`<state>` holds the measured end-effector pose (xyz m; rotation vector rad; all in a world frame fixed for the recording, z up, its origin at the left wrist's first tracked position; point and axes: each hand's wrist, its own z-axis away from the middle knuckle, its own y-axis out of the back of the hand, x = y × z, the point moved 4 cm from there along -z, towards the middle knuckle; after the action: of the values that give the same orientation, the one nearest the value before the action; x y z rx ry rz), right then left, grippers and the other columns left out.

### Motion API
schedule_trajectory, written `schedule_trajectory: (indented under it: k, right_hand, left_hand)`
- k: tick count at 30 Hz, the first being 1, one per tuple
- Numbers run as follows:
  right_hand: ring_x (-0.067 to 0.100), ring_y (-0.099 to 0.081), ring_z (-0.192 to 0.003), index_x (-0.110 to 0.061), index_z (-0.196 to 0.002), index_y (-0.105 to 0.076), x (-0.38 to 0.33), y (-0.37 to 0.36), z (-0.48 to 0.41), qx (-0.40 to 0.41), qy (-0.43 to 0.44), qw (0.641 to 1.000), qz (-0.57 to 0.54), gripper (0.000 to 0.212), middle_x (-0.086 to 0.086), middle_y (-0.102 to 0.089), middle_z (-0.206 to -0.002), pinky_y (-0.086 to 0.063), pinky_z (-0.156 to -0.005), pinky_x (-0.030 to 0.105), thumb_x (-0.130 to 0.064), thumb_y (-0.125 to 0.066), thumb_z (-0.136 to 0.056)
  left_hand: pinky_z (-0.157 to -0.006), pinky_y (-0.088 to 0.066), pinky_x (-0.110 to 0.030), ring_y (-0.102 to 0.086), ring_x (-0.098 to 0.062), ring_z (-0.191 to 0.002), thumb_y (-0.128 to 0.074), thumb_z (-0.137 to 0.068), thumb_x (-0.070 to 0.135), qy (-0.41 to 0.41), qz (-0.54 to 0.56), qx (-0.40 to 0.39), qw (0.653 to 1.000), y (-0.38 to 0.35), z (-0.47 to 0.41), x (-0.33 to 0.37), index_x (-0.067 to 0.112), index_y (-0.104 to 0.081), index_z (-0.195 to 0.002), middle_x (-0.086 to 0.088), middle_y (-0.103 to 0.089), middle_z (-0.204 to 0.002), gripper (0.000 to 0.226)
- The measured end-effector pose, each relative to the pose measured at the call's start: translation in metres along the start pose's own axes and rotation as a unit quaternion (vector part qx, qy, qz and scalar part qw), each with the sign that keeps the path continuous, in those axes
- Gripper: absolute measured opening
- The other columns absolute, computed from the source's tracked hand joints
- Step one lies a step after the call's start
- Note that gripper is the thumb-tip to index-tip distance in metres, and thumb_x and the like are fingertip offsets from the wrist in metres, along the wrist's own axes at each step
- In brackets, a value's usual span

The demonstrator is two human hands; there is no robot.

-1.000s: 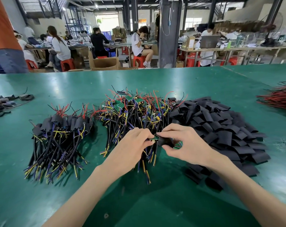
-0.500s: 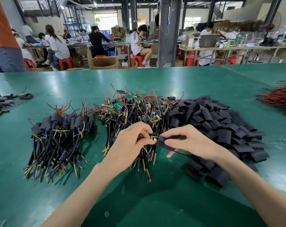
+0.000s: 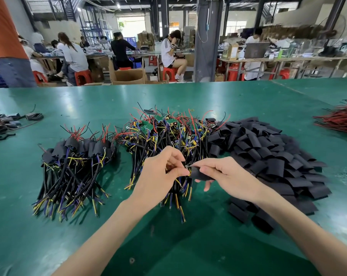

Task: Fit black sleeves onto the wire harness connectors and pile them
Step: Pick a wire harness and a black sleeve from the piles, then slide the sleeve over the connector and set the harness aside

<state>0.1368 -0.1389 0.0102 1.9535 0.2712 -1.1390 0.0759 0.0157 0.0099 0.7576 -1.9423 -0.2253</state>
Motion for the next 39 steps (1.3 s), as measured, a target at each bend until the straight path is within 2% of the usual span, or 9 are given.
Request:
schedule_trajectory:
  k: [4, 10, 14, 18, 21, 31, 34, 36, 39]
  right_hand:
    - [0.0, -0.058, -0.052, -0.009, -0.103, -0.064, -0.003, -0.006, 0.0, 0.011, -0.001, 0.999, -0.033, 0.025, 0.02, -0.064, -0.08, -0.054, -0.059, 0.027, 0.003, -0.042, -0.096]
    - [0.013, -0.063, -0.062, -0.008, -0.102, -0.065, 0.001, -0.003, -0.003, 0.05, -0.013, 0.996, -0.074, 0.024, 0.017, -0.067, -0.079, -0.053, -0.053, 0.031, 0.0, -0.043, -0.097]
    - [0.014, -0.061, -0.056, -0.014, -0.087, -0.065, 0.012, 0.002, -0.003, 0.076, -0.069, 0.994, 0.042, 0.021, 0.002, -0.067, -0.071, -0.049, -0.053, 0.028, -0.019, -0.047, -0.097]
    - [0.015, -0.049, -0.049, -0.008, -0.065, -0.051, 0.014, -0.001, -0.002, 0.057, -0.1, 0.991, 0.066, 0.041, 0.01, -0.065, -0.062, -0.039, -0.055, 0.026, -0.03, -0.042, -0.099]
    - [0.014, -0.044, -0.049, -0.007, -0.062, -0.05, 0.012, -0.002, -0.001, 0.063, -0.091, 0.992, 0.061, 0.044, 0.006, -0.06, -0.056, -0.036, -0.054, 0.027, -0.028, -0.041, -0.1]
    - [0.005, -0.039, -0.044, -0.014, -0.065, -0.052, 0.016, -0.005, -0.001, 0.076, -0.079, 0.992, 0.062, 0.039, 0.01, -0.063, -0.059, -0.032, -0.049, 0.021, -0.031, -0.042, -0.099]
    - [0.007, -0.047, -0.062, -0.023, -0.097, -0.058, 0.017, -0.005, -0.003, 0.083, -0.053, 0.992, 0.075, 0.016, 0.003, -0.063, -0.076, -0.038, -0.061, 0.027, -0.027, -0.043, -0.098]
    - [0.01, -0.046, -0.098, -0.018, -0.127, -0.049, 0.018, 0.001, -0.005, 0.129, -0.014, 0.978, 0.162, 0.032, -0.001, -0.058, -0.108, -0.036, -0.089, 0.026, -0.027, -0.045, -0.097]
    - [0.024, -0.036, -0.124, -0.007, -0.133, -0.045, 0.015, 0.016, -0.004, 0.22, 0.037, 0.939, 0.263, 0.044, 0.007, -0.048, -0.13, -0.024, -0.108, 0.034, -0.031, -0.044, -0.097]
  left_hand:
    - [-0.071, -0.038, -0.003, -0.056, 0.004, -0.07, -0.074, -0.072, 0.0, 0.0, -0.007, -0.007, 1.0, -0.005, 0.004, 0.001, 0.034, -0.053, -0.08, 0.014, -0.063, -0.068, 0.041]
    - [-0.07, -0.04, -0.006, -0.061, 0.0, -0.07, -0.073, -0.075, 0.002, 0.015, 0.036, -0.012, 0.999, -0.001, 0.0, -0.001, 0.032, -0.057, -0.086, 0.013, -0.069, -0.072, 0.036]
    - [-0.069, -0.041, -0.006, -0.063, -0.001, -0.07, -0.073, -0.077, 0.004, 0.014, 0.047, -0.003, 0.999, 0.0, 0.0, -0.002, 0.025, -0.058, -0.089, 0.013, -0.071, -0.073, 0.029]
    - [-0.069, -0.046, -0.014, -0.063, -0.008, -0.069, -0.074, -0.077, 0.004, 0.004, 0.035, 0.012, 0.999, -0.002, 0.0, -0.002, 0.025, -0.057, -0.086, 0.012, -0.071, -0.073, 0.029]
    - [-0.071, -0.048, -0.02, -0.064, -0.012, -0.07, -0.074, -0.077, 0.006, 0.004, 0.029, 0.016, 0.999, -0.002, 0.001, -0.004, 0.028, -0.057, -0.085, 0.013, -0.07, -0.073, 0.029]
    - [-0.073, -0.047, -0.015, -0.062, -0.005, -0.07, -0.072, -0.077, 0.004, -0.007, 0.01, 0.009, 1.0, -0.001, 0.002, -0.002, 0.029, -0.058, -0.083, 0.016, -0.068, -0.076, 0.029]
    - [-0.071, -0.045, -0.011, -0.061, 0.001, -0.07, -0.072, -0.076, 0.002, -0.029, -0.003, 0.037, 0.999, 0.009, -0.001, 0.003, 0.032, -0.057, -0.08, 0.016, -0.067, -0.076, 0.034]
    - [-0.071, -0.046, -0.012, -0.061, 0.0, -0.069, -0.07, -0.077, 0.001, -0.051, -0.012, 0.13, 0.99, 0.034, -0.009, 0.004, 0.032, -0.058, -0.08, 0.012, -0.066, -0.073, 0.034]
    - [-0.07, -0.044, -0.011, -0.057, 0.005, -0.067, -0.066, -0.082, 0.007, -0.066, -0.058, 0.323, 0.942, 0.089, -0.019, -0.007, 0.037, -0.053, -0.082, 0.015, -0.06, -0.074, 0.032]
